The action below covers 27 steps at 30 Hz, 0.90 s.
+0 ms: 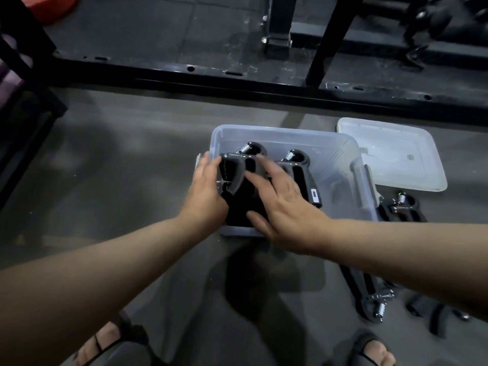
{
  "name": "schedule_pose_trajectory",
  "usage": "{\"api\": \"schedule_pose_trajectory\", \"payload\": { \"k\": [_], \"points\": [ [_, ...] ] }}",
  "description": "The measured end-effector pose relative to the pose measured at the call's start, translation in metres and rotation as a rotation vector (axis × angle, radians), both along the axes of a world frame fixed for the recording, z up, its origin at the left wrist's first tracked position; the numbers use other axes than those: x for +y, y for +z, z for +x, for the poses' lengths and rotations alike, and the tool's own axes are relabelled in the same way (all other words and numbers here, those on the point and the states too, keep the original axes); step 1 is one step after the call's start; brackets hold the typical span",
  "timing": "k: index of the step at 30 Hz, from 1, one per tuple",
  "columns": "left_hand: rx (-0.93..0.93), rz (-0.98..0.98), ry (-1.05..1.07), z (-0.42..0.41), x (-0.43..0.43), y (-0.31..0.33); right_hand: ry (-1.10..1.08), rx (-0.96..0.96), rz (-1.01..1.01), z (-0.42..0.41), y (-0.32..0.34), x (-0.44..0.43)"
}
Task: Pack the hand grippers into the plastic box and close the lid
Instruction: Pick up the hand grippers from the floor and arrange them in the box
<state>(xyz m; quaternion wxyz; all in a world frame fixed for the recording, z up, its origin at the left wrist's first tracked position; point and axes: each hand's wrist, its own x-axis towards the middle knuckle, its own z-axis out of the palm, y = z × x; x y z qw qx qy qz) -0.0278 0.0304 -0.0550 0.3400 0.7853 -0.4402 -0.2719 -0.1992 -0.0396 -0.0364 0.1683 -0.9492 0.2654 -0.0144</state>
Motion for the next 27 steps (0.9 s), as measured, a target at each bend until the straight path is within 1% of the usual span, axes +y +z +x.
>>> {"api": "schedule_pose_trajectory", "payload": {
  "k": [3,6,9,11,14,16,18,20,23,24,27],
  "points": [
    [-0.07,0.032,0.004,0.0,-0.001,-0.001,-0.021,0.048,0.118,-0.05,0.0,-0.002],
    [-0.113,0.038,0.006,-0.002,-0.003,0.003,-0.124,0.108,0.135,-0.091,0.001,-0.014],
    [-0.152,0.03,-0.02,-0.008,-0.007,0.006,-0.228,0.113,0.202,-0.12,0.005,-0.023],
    [-0.175,0.021,-0.035,-0.008,-0.008,0.008,-0.25,0.094,0.229,-0.122,0.003,-0.027],
    [-0.176,-0.003,-0.085,-0.022,-0.018,0.009,-0.334,0.06,0.209,-0.123,-0.002,-0.037],
    [-0.165,-0.052,-0.122,-0.032,-0.027,0.007,-0.385,0.031,0.175,-0.126,-0.004,-0.046],
    [-0.18,-0.069,-0.184,-0.039,-0.038,0.005,-0.38,0.021,0.128,-0.134,-0.005,-0.058],
    [-0.223,-0.005,-0.202,-0.041,-0.051,0.001,-0.359,-0.002,0.091,-0.145,-0.005,-0.068],
    [-0.249,0.184,-0.191,-0.041,-0.066,-0.004,-0.324,-0.078,0.055,-0.155,-0.009,-0.077],
    [-0.262,0.22,-0.197,-0.041,-0.069,-0.006,-0.324,-0.103,0.056,-0.158,-0.009,-0.079],
    [-0.333,0.209,-0.246,-0.037,-0.072,0.0,-0.281,-0.177,0.024,-0.161,-0.005,-0.076]
  ]
}}
